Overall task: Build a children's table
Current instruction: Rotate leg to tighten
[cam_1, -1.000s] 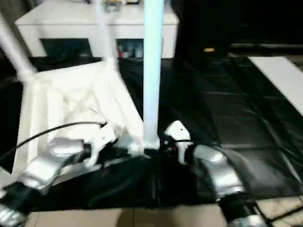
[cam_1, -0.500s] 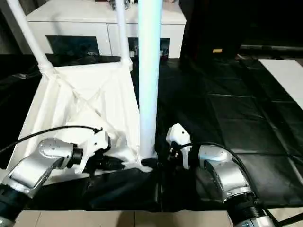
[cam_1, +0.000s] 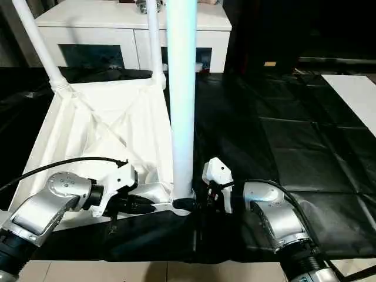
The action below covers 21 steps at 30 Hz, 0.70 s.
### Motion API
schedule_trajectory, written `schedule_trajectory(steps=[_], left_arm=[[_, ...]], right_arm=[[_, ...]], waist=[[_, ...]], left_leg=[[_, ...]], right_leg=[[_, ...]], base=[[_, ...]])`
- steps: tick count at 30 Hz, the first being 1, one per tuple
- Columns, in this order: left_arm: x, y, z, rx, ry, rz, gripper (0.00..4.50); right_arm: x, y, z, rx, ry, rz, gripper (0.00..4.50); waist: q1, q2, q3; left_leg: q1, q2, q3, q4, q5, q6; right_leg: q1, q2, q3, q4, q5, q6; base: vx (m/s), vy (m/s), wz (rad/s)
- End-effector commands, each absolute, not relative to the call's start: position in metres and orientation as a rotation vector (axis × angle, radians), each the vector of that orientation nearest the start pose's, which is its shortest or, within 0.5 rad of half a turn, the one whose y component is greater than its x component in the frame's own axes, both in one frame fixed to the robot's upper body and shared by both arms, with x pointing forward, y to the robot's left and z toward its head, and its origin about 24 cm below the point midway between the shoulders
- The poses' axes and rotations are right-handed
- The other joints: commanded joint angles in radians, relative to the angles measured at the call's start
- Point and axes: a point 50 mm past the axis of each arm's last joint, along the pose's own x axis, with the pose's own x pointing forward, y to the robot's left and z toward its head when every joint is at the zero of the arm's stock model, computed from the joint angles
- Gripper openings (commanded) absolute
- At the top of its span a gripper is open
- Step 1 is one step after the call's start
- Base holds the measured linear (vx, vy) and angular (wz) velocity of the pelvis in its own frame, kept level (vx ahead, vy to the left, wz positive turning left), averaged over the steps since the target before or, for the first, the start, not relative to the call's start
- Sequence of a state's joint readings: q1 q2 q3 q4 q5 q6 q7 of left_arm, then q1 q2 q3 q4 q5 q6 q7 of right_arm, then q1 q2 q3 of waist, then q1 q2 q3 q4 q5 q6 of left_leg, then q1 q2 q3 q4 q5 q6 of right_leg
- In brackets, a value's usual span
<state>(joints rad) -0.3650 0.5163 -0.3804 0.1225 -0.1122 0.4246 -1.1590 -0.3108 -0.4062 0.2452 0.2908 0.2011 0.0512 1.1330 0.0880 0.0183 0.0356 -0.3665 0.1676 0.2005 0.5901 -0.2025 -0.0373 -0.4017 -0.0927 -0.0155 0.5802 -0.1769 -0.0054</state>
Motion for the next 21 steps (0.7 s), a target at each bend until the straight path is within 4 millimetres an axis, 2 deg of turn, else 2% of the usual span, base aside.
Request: schedule_trajectory(steps=[1, 4, 5, 6, 9, 12, 21], left_arm=[[0.2583, 0.1332, 0.0355, 0.320, 0.649, -1.392, 0.00], [0.2585, 0.1332, 0.0350, 0.320, 0.649, -1.389, 0.00], [0.2586, 0.1333, 0.0349, 0.321, 0.649, -1.387, 0.00], [0.2588, 0.1334, 0.0348, 0.322, 0.649, -1.385, 0.00], [0.2592, 0.1335, 0.0347, 0.325, 0.648, -1.383, 0.00], [0.2593, 0.1332, 0.0346, 0.326, 0.647, -1.383, 0.00], [0.2591, 0.1331, 0.0340, 0.328, 0.648, -1.383, 0.00]], right_arm=[[0.2699, -0.1412, 0.0367, -0.230, 0.287, 1.313, 2.43], [0.2732, -0.1410, 0.0370, -0.237, 0.278, 1.283, 2.43], [0.2747, -0.1410, 0.0376, -0.210, 0.283, 1.274, 2.66], [0.2757, -0.1411, 0.0379, -0.188, 0.289, 1.270, 2.66], [0.2761, -0.1409, 0.0378, -0.173, 0.295, 1.273, 3.04], [0.2754, -0.1383, 0.0364, -0.204, 0.287, 1.279, 3.25], [0.2711, -0.1391, 0.0326, -0.219, 0.311, 1.306, 3.25]], waist=[[-0.004, -0.007, -0.052], [-0.004, -0.008, -0.051], [-0.005, -0.009, -0.050], [-0.005, -0.009, -0.050], [-0.005, -0.007, -0.050], [-0.005, -0.009, -0.051], [-0.004, -0.009, -0.052]], left_leg=[[0.016, 0.055, -0.023, -0.077, -0.174, 0.058], [0.017, 0.054, -0.023, -0.078, -0.187, 0.057], [0.017, 0.054, -0.024, -0.079, -0.192, 0.056], [0.017, 0.054, -0.024, -0.080, -0.197, 0.055], [0.018, 0.055, -0.026, -0.082, -0.219, 0.042], [0.018, 0.055, -0.025, -0.080, -0.209, 0.040], [0.018, 0.054, -0.024, -0.078, -0.199, 0.048]], right_leg=[[0.037, -0.041, 0.020, -0.043, -0.137, -0.218], [0.036, -0.041, 0.020, -0.046, -0.153, -0.216], [0.037, -0.040, 0.020, -0.046, -0.160, -0.215], [0.037, -0.040, 0.020, -0.047, -0.167, -0.214], [0.035, -0.041, 0.020, -0.049, -0.197, -0.208], [0.035, -0.040, 0.020, -0.047, -0.174, -0.208], [0.036, -0.040, 0.020, -0.045, -0.159, -0.213]], base=[[0.000, 0.000, 0.00], [0.000, 0.000, 0.00], [0.000, 0.000, 0.00], [0.000, 0.000, 0.00], [0.000, 0.000, 0.00], [0.000, 0.000, 0.00], [0.000, 0.000, 0.00]])
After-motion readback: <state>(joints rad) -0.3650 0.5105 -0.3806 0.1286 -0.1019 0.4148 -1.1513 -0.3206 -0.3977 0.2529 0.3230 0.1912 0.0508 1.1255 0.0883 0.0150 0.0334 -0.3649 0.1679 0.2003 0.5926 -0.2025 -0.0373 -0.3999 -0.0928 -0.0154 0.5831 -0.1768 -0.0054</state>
